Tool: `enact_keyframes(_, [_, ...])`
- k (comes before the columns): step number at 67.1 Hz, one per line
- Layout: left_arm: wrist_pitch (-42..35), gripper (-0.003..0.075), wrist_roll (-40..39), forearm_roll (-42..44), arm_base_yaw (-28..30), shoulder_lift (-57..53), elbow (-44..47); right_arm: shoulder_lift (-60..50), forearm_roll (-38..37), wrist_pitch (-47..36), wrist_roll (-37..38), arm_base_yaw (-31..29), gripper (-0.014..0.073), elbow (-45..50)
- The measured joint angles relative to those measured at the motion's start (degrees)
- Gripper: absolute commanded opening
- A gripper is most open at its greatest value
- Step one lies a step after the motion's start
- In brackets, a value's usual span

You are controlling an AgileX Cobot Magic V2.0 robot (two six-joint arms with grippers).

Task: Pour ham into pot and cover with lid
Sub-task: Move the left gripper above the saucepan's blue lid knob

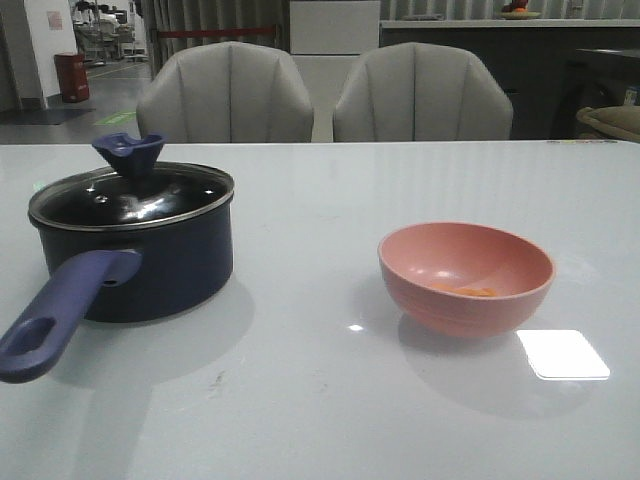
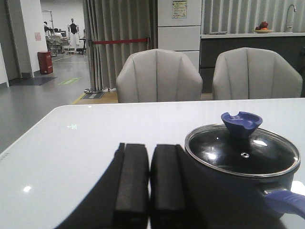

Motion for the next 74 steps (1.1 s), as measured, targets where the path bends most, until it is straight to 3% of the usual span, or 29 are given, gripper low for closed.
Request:
enact_keyframes(56, [-0.5,0.012,0.0,0.0,0.0,0.0,0.0,0.0,0.0,0.0,0.0,0.0,0.0162,0.0])
enact_keyframes(74, [-10.3,0.012,0.0,-2.1,0.0,0.0,-0.1,0.0,0.0,0.0,0.0,0.0,0.0162,0.0])
